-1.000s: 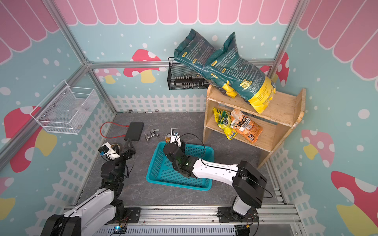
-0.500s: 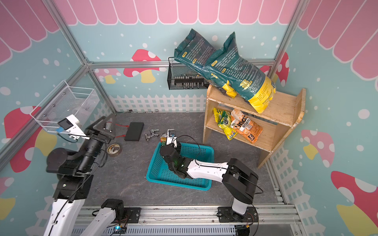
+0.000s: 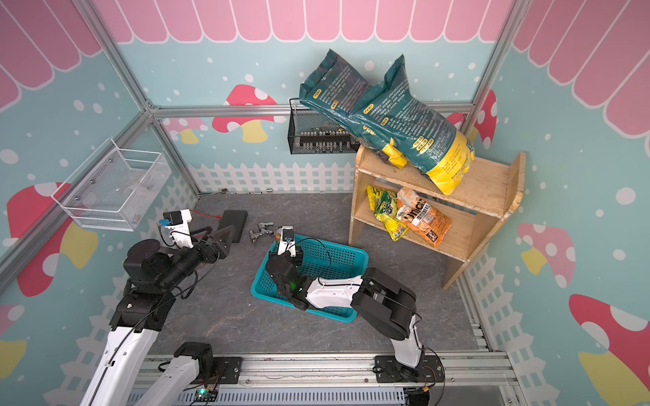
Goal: Take down the fertilizer bag from the shelf
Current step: Place the fertilizer bag in the storage box.
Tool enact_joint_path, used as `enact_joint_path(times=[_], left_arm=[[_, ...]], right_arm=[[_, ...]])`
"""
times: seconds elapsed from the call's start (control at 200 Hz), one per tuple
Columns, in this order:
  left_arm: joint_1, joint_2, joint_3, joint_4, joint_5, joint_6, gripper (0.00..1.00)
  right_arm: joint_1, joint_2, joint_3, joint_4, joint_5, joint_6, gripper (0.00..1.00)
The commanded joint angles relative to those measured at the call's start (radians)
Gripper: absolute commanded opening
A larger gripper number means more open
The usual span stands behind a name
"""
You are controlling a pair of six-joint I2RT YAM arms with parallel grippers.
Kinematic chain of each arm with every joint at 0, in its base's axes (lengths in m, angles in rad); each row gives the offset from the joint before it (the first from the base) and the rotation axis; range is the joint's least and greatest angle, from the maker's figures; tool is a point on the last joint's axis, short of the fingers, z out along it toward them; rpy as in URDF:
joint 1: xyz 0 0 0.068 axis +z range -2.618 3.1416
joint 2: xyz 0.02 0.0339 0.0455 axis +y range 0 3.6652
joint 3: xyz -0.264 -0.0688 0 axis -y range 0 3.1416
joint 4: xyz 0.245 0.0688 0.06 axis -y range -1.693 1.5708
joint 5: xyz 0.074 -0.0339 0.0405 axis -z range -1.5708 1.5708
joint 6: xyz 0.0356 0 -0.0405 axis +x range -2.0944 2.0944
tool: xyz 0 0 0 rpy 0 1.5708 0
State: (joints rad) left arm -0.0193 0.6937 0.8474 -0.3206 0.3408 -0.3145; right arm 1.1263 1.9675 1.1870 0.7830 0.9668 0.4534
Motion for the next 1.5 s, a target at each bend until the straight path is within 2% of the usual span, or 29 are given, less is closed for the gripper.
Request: enact_joint_path(times=[0.0, 0.08, 0.175, 0.28, 0.325, 0.41, 0.455, 0.525, 0.645, 0.781, 0.991, 1.186, 1.356, 1.406, 1.496], left_arm=[[0.015, 0.013, 0.008, -0.028, 0.015, 0.022, 0.99], [0.018, 0.001, 0.009, -0.028, -0.002, 0.02, 0.99], [0.019, -0.028, 0.0, -0.028, -0.056, 0.018, 0.99], [0.02, -0.039, -0.001, -0.026, -0.062, 0.018, 0.99], [0.021, -0.035, -0.002, -0.026, -0.059, 0.018, 0.99], [0.022, -0.031, -0.002, -0.026, -0.056, 0.018, 0.99], [0.022, -0.034, -0.002, -0.026, -0.058, 0.018, 0.99], [0.022, -0.036, -0.003, -0.025, -0.064, 0.017, 0.99], [0.022, -0.036, -0.003, -0.025, -0.062, 0.017, 0.99], [0.021, -0.039, -0.002, -0.023, -0.063, 0.015, 0.99], [0.022, -0.042, -0.007, -0.022, -0.061, 0.014, 0.99], [0.022, -0.05, -0.01, -0.018, -0.063, 0.014, 0.99], [0.021, -0.051, -0.01, -0.017, -0.062, 0.014, 0.99], [0.022, -0.051, -0.01, -0.017, -0.06, 0.014, 0.99], [0.021, -0.05, -0.009, -0.017, -0.06, 0.014, 0.99]], right_arm=[[0.032, 0.038, 0.081, 0.185, 0.057, -0.108, 0.34], [0.035, 0.069, 0.104, 0.175, 0.017, -0.1, 0.35], [0.035, 0.078, 0.131, 0.082, -0.039, -0.026, 0.35], [0.035, 0.052, 0.138, -0.008, -0.113, 0.046, 0.36], [0.035, 0.025, 0.131, -0.031, -0.148, 0.058, 0.41], [0.031, -0.038, 0.122, -0.109, -0.238, 0.054, 0.57], [0.027, -0.078, 0.123, -0.176, -0.286, 0.051, 0.67], [0.016, -0.155, 0.131, -0.318, -0.351, 0.06, 0.72], [-0.012, -0.245, 0.165, -0.597, -0.405, 0.077, 0.73], [-0.038, -0.264, 0.248, -0.848, -0.426, 0.082, 0.73], [-0.085, -0.128, 0.444, -1.109, -0.65, 0.076, 0.65], [-0.104, 0.02, 0.571, -1.215, -0.72, 0.082, 0.63], [-0.155, 0.066, 0.59, -1.233, -0.781, 0.105, 0.59], [-0.164, 0.068, 0.588, -1.233, -0.797, 0.106, 0.51], [-0.17, 0.064, 0.591, -1.23, -0.802, 0.109, 0.16]])
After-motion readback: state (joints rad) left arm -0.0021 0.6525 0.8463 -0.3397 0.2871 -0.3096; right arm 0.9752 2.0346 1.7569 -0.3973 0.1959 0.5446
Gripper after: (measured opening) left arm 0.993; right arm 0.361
